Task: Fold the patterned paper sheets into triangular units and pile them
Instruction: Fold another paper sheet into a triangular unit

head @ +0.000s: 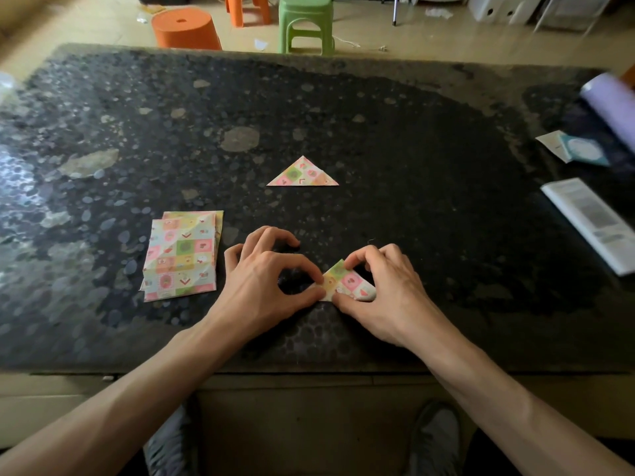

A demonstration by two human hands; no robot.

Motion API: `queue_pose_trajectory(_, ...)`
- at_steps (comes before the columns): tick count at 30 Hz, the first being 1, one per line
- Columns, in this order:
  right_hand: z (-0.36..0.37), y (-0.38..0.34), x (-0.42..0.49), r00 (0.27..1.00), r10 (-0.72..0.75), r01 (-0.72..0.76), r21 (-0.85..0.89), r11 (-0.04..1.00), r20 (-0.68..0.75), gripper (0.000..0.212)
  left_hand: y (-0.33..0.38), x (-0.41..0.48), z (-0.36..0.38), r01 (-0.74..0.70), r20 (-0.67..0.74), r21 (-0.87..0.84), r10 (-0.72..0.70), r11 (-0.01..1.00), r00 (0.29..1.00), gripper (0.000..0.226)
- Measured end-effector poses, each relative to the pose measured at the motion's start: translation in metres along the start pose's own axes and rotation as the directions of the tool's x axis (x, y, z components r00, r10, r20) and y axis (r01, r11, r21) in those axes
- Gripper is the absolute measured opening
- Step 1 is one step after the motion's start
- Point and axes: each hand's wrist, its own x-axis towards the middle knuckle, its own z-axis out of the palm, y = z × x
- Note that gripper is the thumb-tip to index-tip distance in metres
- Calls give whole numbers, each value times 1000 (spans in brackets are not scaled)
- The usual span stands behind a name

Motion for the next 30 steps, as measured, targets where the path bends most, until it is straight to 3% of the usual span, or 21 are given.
queue_pose_trajectory(20, -14, 6, 4, 998, 67, -69, 66, 995, 20, 38, 0, 3, 5, -89, 79, 23, 87, 996, 993, 28)
queue_pose_trajectory(30, -22, 10, 2, 992, 121, -122, 33, 992, 31, 53, 1, 3, 5, -69, 93, 20, 67, 997, 993, 22)
